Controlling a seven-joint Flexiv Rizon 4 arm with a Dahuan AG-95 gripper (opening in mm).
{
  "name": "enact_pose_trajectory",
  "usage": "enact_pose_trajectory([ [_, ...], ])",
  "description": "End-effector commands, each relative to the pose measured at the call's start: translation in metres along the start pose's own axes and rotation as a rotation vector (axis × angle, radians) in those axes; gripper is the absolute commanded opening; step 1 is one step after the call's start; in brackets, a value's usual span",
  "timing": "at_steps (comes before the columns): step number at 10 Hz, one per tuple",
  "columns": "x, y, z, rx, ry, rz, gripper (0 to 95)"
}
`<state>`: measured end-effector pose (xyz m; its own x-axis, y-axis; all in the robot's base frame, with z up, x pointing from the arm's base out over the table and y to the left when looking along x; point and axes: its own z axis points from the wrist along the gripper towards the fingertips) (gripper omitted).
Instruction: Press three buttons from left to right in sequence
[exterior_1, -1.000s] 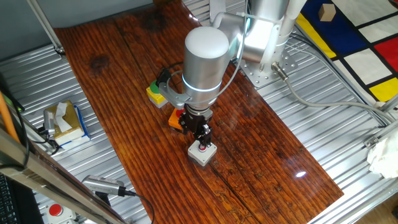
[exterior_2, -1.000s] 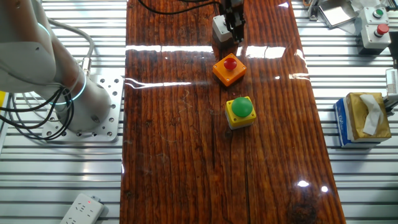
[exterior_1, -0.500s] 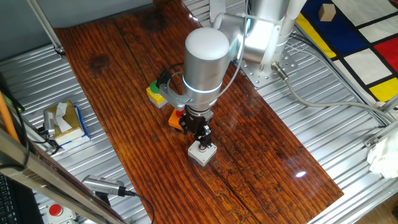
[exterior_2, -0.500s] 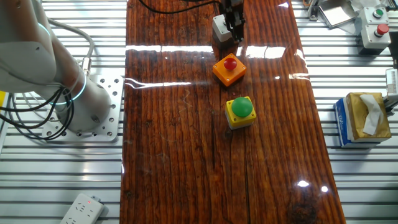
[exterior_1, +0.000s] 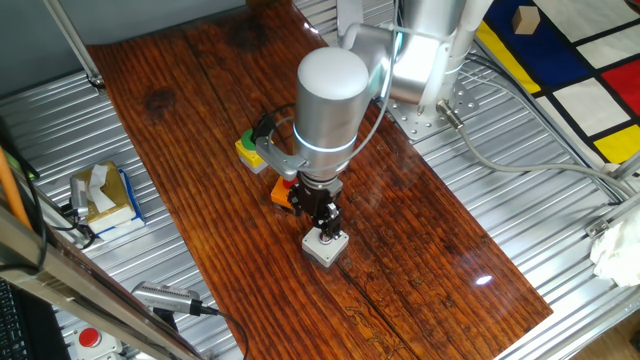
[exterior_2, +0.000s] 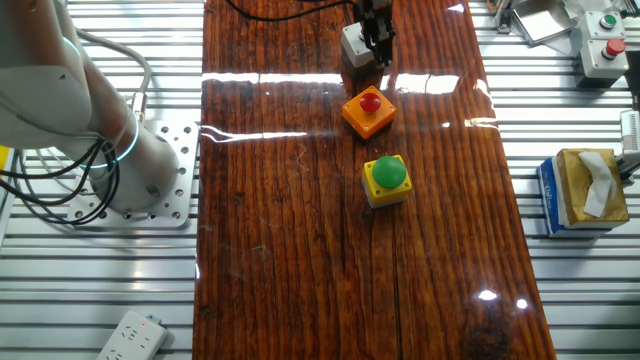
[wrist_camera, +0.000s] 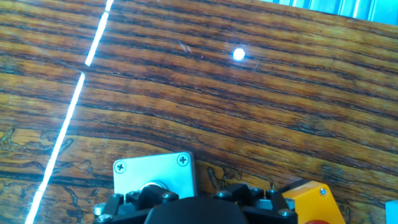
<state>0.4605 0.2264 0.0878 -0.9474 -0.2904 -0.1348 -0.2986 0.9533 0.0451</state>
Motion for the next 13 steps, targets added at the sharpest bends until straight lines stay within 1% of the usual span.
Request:
enact_pose_trajectory([
  [1, 0.000, -0.001, 0.003, 0.000, -0.001, 0.003, 76.0],
  [2, 0.000, -0.001, 0.000, 0.001, 0.003, 0.006, 76.0],
  [5, -0.001, 0.002, -0.020, -0.005, 0.021, 0.024, 76.0],
  [6, -0.001, 0.003, -0.022, -0.003, 0.021, 0.025, 76.0],
  [8, 0.000, 0.004, -0.033, -0.003, 0.023, 0.023, 76.0],
  [10, 0.002, 0.002, -0.042, 0.005, 0.031, 0.032, 76.0],
  [12, 0.005, -0.001, -0.047, 0.007, 0.028, 0.026, 76.0],
  [13, 0.008, -0.004, -0.051, 0.009, 0.035, 0.014, 57.0],
])
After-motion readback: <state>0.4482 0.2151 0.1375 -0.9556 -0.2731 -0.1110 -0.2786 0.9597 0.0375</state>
